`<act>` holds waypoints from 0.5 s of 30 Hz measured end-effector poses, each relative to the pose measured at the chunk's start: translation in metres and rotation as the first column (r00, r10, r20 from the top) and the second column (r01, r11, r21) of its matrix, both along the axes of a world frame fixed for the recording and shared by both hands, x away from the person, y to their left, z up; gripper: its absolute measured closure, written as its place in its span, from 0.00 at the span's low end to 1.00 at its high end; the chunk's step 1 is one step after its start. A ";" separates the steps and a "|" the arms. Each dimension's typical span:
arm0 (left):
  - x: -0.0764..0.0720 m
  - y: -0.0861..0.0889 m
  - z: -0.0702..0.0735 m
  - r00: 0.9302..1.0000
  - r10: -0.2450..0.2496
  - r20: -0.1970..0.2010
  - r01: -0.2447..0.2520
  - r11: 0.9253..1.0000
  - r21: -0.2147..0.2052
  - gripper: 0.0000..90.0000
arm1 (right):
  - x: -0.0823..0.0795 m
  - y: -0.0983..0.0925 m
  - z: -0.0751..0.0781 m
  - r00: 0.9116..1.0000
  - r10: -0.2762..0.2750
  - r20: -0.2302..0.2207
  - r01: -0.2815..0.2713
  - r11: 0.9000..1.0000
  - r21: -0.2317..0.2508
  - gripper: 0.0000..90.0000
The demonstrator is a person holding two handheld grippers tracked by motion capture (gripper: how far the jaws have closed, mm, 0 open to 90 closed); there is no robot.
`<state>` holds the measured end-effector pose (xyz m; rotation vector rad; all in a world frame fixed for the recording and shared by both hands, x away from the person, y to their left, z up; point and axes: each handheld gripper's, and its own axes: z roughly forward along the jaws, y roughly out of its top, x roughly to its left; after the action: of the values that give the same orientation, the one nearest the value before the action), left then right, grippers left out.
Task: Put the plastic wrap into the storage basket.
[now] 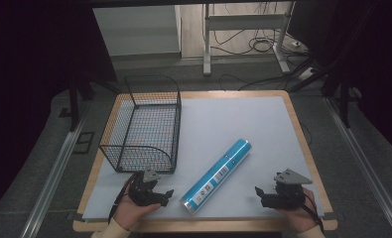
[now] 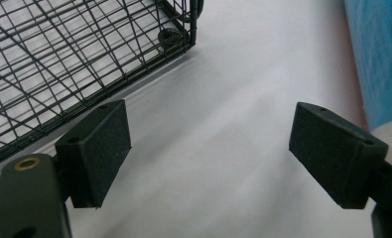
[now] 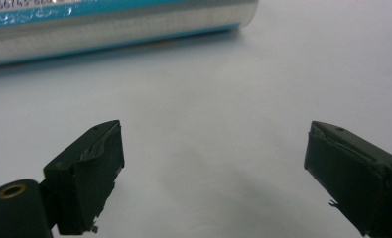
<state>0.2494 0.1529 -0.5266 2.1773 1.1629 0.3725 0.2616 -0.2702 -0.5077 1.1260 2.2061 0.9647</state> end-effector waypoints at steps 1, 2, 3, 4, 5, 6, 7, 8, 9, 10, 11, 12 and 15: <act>0.000 -0.001 0.000 1.000 0.001 -0.003 -0.001 1.000 -0.001 0.18 | 0.001 0.000 0.001 1.000 0.002 0.005 -0.002 1.000 0.005 0.11; 0.000 -0.001 0.000 1.000 0.004 -0.008 -0.004 1.000 -0.005 0.18 | 0.001 0.000 0.001 1.000 0.004 0.005 -0.004 1.000 0.010 0.11; 0.001 -0.001 0.000 1.000 0.003 -0.011 -0.003 1.000 -0.012 0.18 | 0.001 0.000 0.001 1.000 0.005 0.002 -0.005 1.000 0.014 0.11; 0.001 -0.001 0.000 1.000 0.002 -0.013 -0.002 1.000 -0.016 0.18 | 0.001 0.000 0.001 1.000 0.005 -0.002 -0.005 1.000 0.018 0.11; 0.001 0.000 0.001 1.000 0.003 -0.010 -0.003 1.000 -0.016 0.18 | 0.002 -0.001 0.001 1.000 0.007 -0.006 -0.006 1.000 0.023 0.11; 0.001 0.000 0.001 1.000 0.005 -0.007 -0.005 1.000 -0.017 0.18 | 0.002 -0.001 0.001 1.000 0.005 -0.012 -0.005 1.000 0.025 0.12; 0.001 0.001 0.002 1.000 0.005 -0.005 -0.005 1.000 -0.019 0.18 | 0.002 -0.001 0.001 1.000 0.004 -0.017 -0.003 1.000 0.027 0.12; 0.001 0.001 0.003 1.000 0.007 -0.004 -0.008 1.000 -0.024 0.18 | 0.002 -0.001 0.002 1.000 0.004 -0.016 -0.003 1.000 0.030 0.12; 0.000 0.002 0.003 1.000 0.009 -0.004 -0.009 1.000 -0.030 0.18 | 0.002 -0.001 0.002 1.000 0.006 -0.015 -0.005 1.000 0.029 0.12; 0.000 0.002 0.004 1.000 0.009 -0.006 -0.009 0.999 -0.032 0.18 | 0.002 -0.001 0.003 1.000 0.003 -0.013 -0.003 1.000 0.027 0.12; -0.001 0.002 0.005 1.000 0.012 -0.005 -0.012 0.999 -0.034 0.18 | 0.001 -0.001 0.003 1.000 0.004 -0.012 -0.003 1.000 0.027 0.12; -0.002 0.002 0.006 1.000 0.013 -0.006 -0.013 0.999 -0.038 0.18 | 0.001 0.000 0.003 1.000 0.006 -0.013 -0.005 1.000 0.025 0.12; -0.002 0.001 0.008 1.000 0.010 -0.004 -0.010 0.999 -0.041 0.18 | 0.001 0.000 0.003 1.000 0.009 -0.012 -0.009 1.000 0.024 0.12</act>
<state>0.2470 0.1535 -0.5184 2.1383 1.1739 0.3466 0.2621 -0.2698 -0.5051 1.1365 2.2167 0.9926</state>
